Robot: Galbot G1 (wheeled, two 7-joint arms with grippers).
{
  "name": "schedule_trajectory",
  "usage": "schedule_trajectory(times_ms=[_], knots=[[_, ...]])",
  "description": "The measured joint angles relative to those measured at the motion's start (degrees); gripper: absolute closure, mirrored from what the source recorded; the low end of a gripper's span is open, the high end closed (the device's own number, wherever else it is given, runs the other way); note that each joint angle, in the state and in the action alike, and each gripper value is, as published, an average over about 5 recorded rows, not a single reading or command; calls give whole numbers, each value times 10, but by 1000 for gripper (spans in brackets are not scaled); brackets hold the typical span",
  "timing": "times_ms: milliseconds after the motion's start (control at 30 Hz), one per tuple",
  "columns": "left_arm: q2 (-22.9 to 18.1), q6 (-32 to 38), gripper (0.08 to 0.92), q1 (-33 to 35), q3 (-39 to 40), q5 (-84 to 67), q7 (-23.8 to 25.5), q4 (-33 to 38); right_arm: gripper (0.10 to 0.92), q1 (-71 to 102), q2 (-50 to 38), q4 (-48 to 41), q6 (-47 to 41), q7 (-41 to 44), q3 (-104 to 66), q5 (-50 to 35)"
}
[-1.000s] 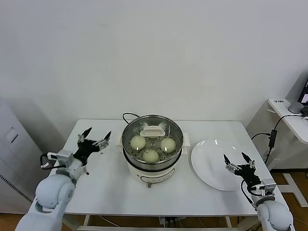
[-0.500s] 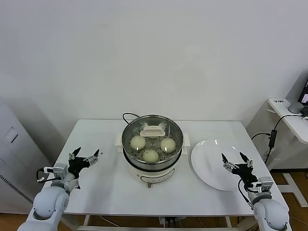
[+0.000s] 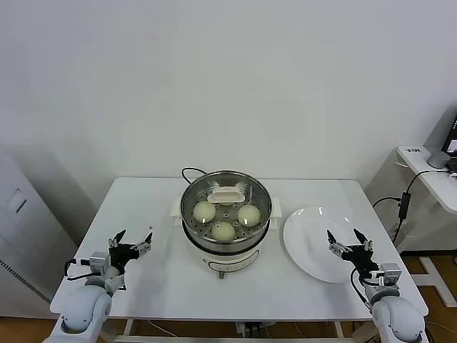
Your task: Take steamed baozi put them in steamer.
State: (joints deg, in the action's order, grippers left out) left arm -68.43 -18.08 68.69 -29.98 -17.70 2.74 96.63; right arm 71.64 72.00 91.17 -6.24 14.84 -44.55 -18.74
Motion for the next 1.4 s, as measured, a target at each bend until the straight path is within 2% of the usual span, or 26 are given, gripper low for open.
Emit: schedule_trajectory(times_ms=[1400], knots=[[-14,-9,177,13,-5,-33,-4,12,203,-1,9,2,-14,4,-6,28]])
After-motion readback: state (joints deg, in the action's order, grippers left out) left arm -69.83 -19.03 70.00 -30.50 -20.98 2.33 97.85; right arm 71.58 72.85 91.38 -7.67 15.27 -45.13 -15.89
